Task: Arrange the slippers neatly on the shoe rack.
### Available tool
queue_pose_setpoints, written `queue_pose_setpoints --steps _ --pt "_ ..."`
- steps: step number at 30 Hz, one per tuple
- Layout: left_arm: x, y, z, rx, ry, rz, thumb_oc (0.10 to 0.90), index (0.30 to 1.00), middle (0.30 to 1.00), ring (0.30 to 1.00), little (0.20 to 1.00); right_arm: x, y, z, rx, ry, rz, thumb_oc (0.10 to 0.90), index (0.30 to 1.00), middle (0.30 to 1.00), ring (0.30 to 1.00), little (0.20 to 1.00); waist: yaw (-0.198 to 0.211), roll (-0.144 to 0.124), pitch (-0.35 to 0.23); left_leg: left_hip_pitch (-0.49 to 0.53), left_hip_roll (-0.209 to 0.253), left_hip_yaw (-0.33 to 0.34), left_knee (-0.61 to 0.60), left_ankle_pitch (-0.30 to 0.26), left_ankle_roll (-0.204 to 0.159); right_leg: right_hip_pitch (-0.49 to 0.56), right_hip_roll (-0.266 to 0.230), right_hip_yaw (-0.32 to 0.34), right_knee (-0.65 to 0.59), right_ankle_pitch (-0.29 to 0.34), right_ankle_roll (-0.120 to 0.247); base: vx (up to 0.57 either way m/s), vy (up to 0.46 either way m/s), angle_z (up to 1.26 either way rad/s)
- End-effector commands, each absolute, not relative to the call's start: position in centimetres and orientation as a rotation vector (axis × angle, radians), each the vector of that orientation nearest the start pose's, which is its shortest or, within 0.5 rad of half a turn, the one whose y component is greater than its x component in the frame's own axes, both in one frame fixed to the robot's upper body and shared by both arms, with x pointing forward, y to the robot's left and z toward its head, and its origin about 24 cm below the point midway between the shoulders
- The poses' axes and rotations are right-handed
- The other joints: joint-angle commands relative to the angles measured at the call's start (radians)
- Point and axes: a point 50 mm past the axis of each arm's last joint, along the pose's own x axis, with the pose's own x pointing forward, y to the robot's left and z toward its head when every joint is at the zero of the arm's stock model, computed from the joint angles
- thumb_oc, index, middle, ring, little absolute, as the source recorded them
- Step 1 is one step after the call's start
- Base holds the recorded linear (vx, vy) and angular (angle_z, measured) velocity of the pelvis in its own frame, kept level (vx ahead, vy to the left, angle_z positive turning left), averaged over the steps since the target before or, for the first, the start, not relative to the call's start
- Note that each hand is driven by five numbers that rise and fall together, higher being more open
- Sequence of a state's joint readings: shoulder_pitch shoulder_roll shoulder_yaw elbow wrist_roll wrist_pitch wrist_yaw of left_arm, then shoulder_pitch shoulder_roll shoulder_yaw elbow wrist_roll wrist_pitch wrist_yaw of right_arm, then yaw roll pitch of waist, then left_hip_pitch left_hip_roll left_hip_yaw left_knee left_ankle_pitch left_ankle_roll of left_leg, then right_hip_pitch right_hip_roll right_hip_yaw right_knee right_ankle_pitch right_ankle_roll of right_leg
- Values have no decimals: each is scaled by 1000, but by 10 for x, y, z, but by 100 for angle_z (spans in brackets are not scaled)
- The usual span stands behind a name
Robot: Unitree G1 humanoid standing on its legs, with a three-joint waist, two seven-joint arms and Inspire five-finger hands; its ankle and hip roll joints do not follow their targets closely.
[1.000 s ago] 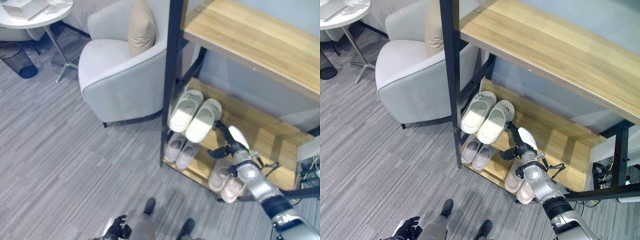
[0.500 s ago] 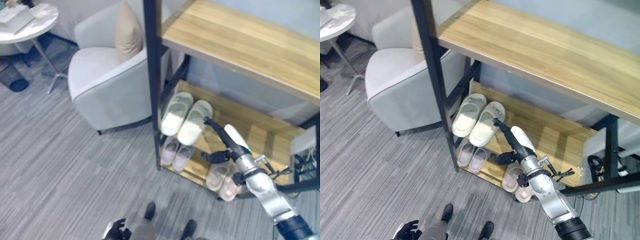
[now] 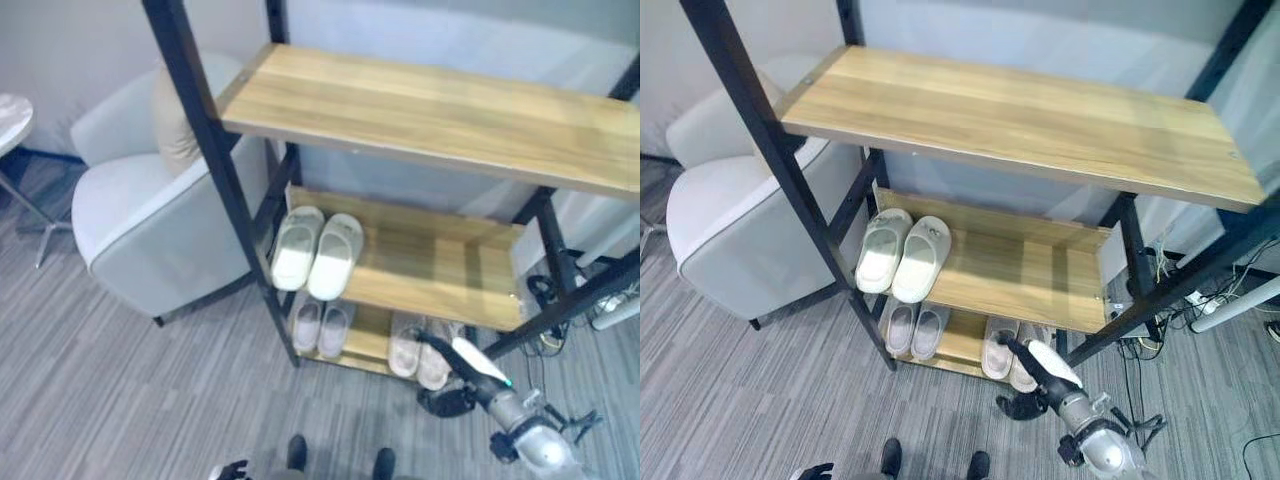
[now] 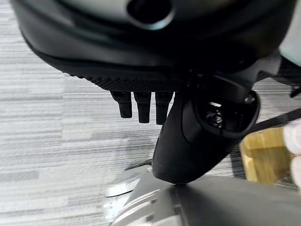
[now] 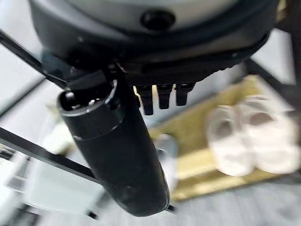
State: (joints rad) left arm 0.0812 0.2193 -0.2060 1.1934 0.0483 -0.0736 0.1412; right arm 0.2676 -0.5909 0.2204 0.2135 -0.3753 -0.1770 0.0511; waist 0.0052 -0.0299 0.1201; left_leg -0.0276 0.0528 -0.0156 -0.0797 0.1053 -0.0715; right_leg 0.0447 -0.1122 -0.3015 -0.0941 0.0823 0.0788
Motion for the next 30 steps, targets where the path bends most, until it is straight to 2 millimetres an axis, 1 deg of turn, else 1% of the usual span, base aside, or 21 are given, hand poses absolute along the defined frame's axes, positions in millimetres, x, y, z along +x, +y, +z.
queue_pose_setpoints --steps 1,2,4,5,6,9,12,14,15,16,17,18,20,21,22,23,25,27,28,30 --pt "100 183 -165 377 1091 -103 800 900 900 900 900 186 -239 -27 -971 277 330 800 900 900 900 900 11 15 -44 16 37 48 -8 -33 -35 18 9 16 18 -91 47 -52 -49 -13" --pt "103 180 -165 392 1079 -118 800 900 900 900 900 178 -243 -52 -944 396 292 800 900 900 900 900 12 22 -45 15 41 49 -8 -25 -36 20 14 19 15 -94 43 -50 -47 -16" --pt "105 180 -164 399 1072 -114 800 900 900 900 900 173 -245 -68 -907 471 252 800 900 900 900 900 15 26 -43 13 46 48 -8 -19 -40 22 19 20 12 -96 40 -48 -53 -11" --pt "105 180 -164 399 1072 -114 800 900 900 900 900 173 -245 -68 -907 471 252 800 900 900 900 900 14 26 -43 13 46 48 -8 -19 -40 22 19 20 12 -96 40 -69 -73 -4" --pt "106 180 -163 411 1063 -114 800 900 900 900 900 168 -248 -79 -883 536 217 800 900 900 900 900 19 32 -38 8 52 42 -5 -8 -45 23 26 23 10 -99 35 -72 -70 -3" --pt "106 180 -163 420 1057 -116 800 900 900 900 900 163 -247 -87 -848 572 196 800 900 900 900 900 22 34 -27 -1 60 34 -1 3 -50 26 35 25 7 -104 30 -70 -64 -2" --pt "108 181 -163 426 1050 -107 800 900 900 900 900 154 -248 -103 -776 673 143 800 900 900 900 900 35 41 1 -38 72 14 13 33 -62 23 48 33 7 -116 21 -151 -105 11" --pt "112 180 -162 432 1038 -106 800 900 900 900 900 156 -248 -107 -747 697 112 800 900 900 900 900 45 35 25 -83 65 1 57 43 -69 18 43 31 7 -112 16 -145 -38 18" --pt "112 180 -162 432 1037 -106 800 900 900 900 900 156 -248 -107 -747 697 112 800 900 900 900 900 44 35 25 -84 65 1 58 43 -68 18 43 30 7 -112 16 -294 -56 21" --pt "117 179 -160 437 1025 -103 800 900 900 900 900 159 -248 -109 -743 714 100 800 900 900 900 900 41 14 47 -106 47 -4 142 -15 -58 -12 21 23 7 -86 11 -287 -64 33" --pt "117 180 -161 441 1029 -105 800 900 900 900 900 157 -248 -112 -747 732 106 800 900 900 900 900 38 6 46 -98 37 -5 173 -47 -52 -28 10 14 7 -74 10 -344 -76 53" --pt "116 180 -161 447 1032 -105 800 900 900 900 900 157 -249 -113 -756 743 113 800 900 900 900 900 36 -3 49 -84 28 -12 233 -101 -50 -35 3 14 7 -66 8 -176 -24 41" --pt "112 179 -163 451 1049 -113 800 900 900 900 900 153 -248 -119 -751 784 116 800 900 900 900 900 25 -17 39 -64 18 -25 297 -142 -42 -56 -15 8 7 -49 6 -130 18 13" --pt "109 180 -163 452 1059 -115 800 900 900 900 900 153 -247 -120 -750 789 121 800 900 900 900 900 21 -18 37 -49 21 -28 312 -159 -41 -60 -15 6 8 -47 6 -65 27 11" --pt "109 179 -163 452 1059 -114 800 900 900 900 900 153 -247 -120 -750 789 122 800 900 900 900 900 20 -16 38 -49 23 -29 317 -164 -41 -57 -13 5 8 -48 6 -80 60 28" --pt "108 179 -164 463 1065 -123 800 900 900 900 900 146 -247 -125 -741 829 122 800 900 900 900 900 8 -20 33 -12 24 -37 352 -185 -41 -72 -20 -5 12 -37 7 -73 73 36" --pt "110 177 -164 479 1055 -140 800 900 900 900 900 138 -249 -130 -737 876 117 800 900 900 900 900 -9 -13 23 38 20 -37 311 -211 -36 -86 -20 -17 18 -25 13 -49 95 39" --pt "114 175 -163 494 1043 -163 800 900 900 900 900 133 -249 -134 -734 911 119 800 900 900 900 900 -17 -14 16 76 -3 -25 242 -258 -22 -104 -36 -23 27 0 25 -11 110 52" --pt "116 174 -162 503 1034 -169 800 900 900 900 900 132 -251 -135 -745 922 113 800 900 900 900 900 -18 -13 15 87 -16 -35 213 -270 -17 -115 -44 -25 33 13 31 -23 155 39" --pt "119 174 -161 515 1016 -177 800 900 900 900 900 131 -251 -137 -750 947 109 800 900 900 900 900 -18 -10 22 99 -36 -48 164 -267 -1 -143 -65 -23 54 34 47 -65 139 13"
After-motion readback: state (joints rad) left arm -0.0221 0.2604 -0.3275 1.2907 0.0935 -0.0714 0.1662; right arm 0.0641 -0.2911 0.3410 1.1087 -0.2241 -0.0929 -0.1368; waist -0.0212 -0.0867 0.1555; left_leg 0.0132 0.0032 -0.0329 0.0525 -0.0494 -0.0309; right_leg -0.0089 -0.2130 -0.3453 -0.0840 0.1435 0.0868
